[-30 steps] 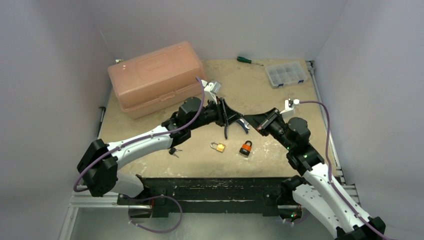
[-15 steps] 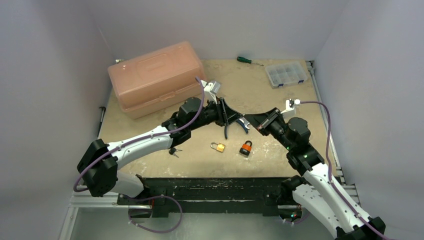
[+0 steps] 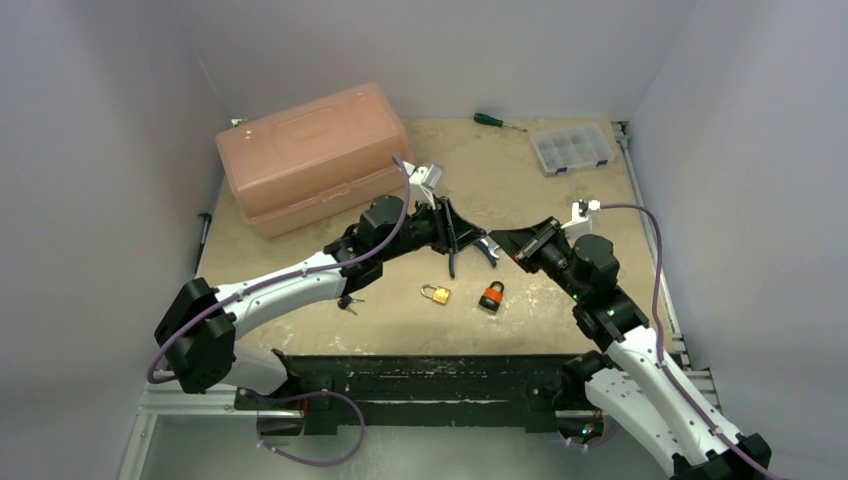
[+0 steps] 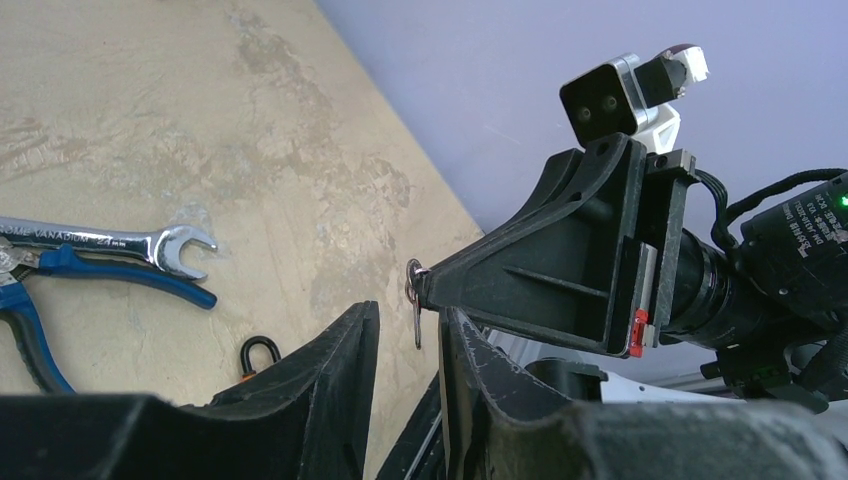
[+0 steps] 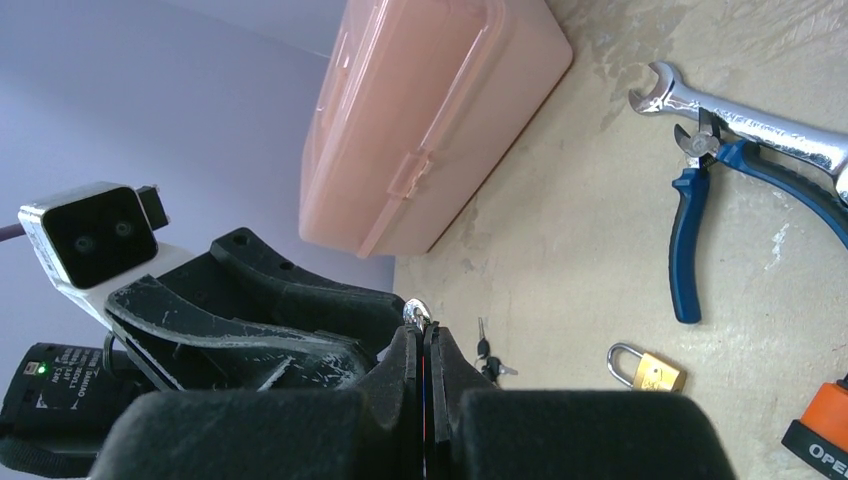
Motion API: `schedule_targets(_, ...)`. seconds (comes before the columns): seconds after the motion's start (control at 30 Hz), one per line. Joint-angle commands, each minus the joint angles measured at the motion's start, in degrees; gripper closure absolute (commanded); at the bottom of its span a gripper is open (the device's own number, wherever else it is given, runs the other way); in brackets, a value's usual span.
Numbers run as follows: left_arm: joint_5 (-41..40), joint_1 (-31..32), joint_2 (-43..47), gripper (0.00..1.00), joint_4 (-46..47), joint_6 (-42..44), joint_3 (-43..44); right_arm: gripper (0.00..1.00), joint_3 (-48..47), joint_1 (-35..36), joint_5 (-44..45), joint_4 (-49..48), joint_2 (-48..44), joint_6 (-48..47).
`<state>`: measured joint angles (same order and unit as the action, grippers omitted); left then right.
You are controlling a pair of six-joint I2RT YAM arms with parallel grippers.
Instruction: Unlock with the key
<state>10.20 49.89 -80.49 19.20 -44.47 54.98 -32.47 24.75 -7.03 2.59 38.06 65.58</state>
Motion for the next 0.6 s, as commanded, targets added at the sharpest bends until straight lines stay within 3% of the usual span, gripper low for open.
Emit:
schedule_targets(0.0, 0.2, 0.5, -0.6, 0.69, 2.7, -0.4, 1.0, 1.00, -2.4, 0.3, 0.6, -0.8, -0.9, 0.0)
schedule_targets(0.4, -0.3, 1.1, -1.5, 0.79, 4.2, -0.3, 1.0, 1.00, -2.3, 0.3, -0.1, -1.1, -0.8, -0.1)
schedule_targets(0.57, -1.2, 1.1, -1.8, 0.90, 4.3, 0.5, 1.8, 1.00, -1.5, 0.3, -1.2, -1.9, -1.4, -0.4)
